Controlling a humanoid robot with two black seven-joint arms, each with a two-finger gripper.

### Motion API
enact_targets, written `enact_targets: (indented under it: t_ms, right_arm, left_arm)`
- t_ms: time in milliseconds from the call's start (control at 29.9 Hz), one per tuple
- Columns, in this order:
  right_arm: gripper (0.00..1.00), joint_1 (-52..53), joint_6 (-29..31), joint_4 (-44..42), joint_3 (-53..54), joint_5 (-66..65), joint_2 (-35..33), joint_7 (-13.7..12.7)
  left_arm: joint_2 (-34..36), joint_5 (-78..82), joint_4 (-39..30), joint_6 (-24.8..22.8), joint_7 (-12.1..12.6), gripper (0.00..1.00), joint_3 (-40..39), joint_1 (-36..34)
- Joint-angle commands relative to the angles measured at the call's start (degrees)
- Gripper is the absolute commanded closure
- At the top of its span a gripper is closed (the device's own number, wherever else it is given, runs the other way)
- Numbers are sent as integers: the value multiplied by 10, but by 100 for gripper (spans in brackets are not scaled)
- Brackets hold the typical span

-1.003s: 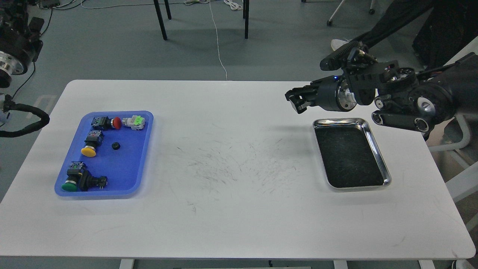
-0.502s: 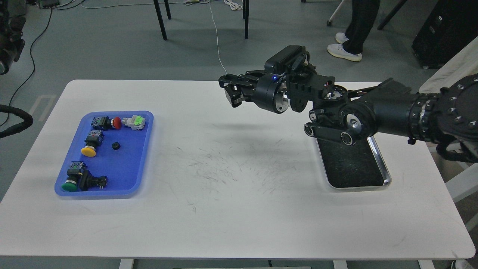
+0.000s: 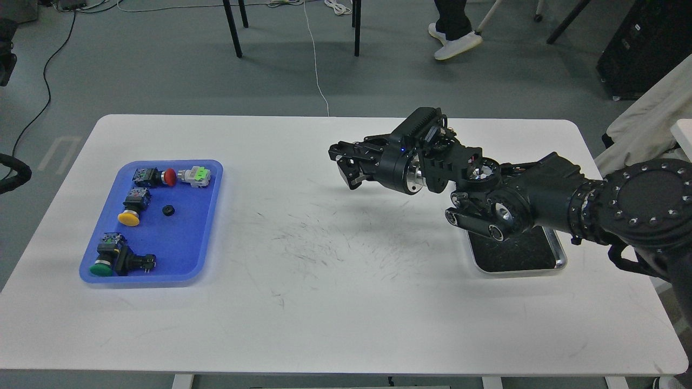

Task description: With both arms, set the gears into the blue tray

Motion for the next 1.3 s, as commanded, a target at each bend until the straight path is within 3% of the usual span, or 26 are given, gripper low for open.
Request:
enact_targets:
  t_ms: [0,267,535,1271]
  right_arm:
    - [99,11,-6,38,0,-13,0,5]
    - [99,19,-8,117,1,-83,0,19]
    - [99,-10,-3,123,-2,-150,0,23]
    - [97,-46,12,107,-26,-185,0,29]
  left_arm:
    - [4,-1,-14,1,0,16,-1,0]
    - [29,-3,-36,1,0,16,-3,-2]
    - [54,-3,-59,1,0,16,-2,-2]
    - [118,-10,-115,4,0,16,-3,-2]
